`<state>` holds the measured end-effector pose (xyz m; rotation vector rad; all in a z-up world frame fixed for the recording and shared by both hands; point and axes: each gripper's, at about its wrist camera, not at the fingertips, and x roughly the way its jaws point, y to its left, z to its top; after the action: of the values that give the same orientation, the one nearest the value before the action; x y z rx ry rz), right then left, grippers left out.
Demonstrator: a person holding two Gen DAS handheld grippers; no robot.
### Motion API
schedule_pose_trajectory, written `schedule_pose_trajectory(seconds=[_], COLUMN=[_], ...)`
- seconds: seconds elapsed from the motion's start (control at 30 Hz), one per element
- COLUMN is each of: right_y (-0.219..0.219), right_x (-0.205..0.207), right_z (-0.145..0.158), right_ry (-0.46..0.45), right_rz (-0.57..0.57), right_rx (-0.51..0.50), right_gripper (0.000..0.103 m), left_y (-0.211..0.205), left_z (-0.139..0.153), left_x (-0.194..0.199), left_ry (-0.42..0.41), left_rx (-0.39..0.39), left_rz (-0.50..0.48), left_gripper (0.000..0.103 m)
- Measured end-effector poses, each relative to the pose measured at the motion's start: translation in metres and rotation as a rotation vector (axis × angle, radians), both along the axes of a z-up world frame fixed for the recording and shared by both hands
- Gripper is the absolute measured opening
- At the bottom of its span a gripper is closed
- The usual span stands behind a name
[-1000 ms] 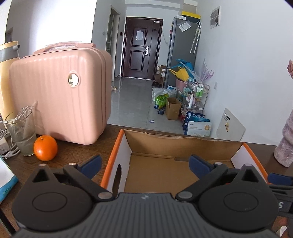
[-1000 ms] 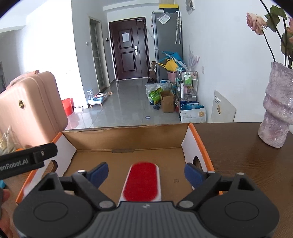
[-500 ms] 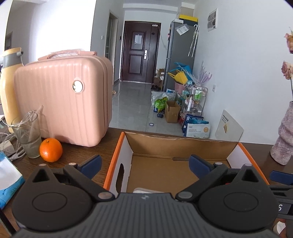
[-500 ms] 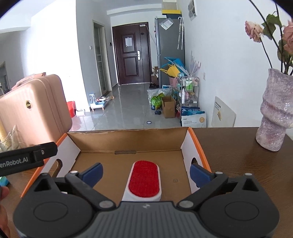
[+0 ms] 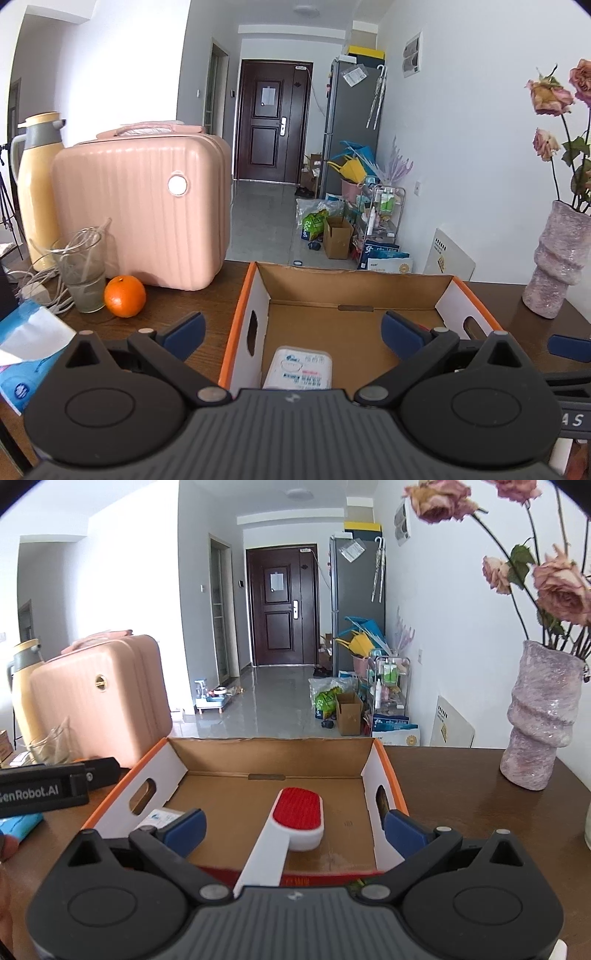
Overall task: Organize rigid objects
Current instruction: 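Lower the wipes container and lint brush into the red box and release both, then move the right tool to the small cube and grasp it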
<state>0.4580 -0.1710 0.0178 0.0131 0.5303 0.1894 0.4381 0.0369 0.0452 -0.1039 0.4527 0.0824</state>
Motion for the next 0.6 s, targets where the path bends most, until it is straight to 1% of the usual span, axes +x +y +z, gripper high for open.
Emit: schedule_pose_trajectory(seconds=[0.33, 0.6], right_y=[-0.008, -0.014], right_x=[-0.056, -0.096], right_z=[0.003, 0.001], right_ry=[-0.043, -0.069], right_rz=[0.026, 0.033], right_rx=[-0.013, 0.000], right_gripper=[0.103, 0.103], left_y=[0.006, 0.006], left_z=[-0.004, -0.010], left_x=[-0.046, -0.086], left_ry=[0.012, 0.012], left_rx=[0.007, 0.012], left_rz=[-0.006, -0.016], left_gripper=[0.103, 0.103])
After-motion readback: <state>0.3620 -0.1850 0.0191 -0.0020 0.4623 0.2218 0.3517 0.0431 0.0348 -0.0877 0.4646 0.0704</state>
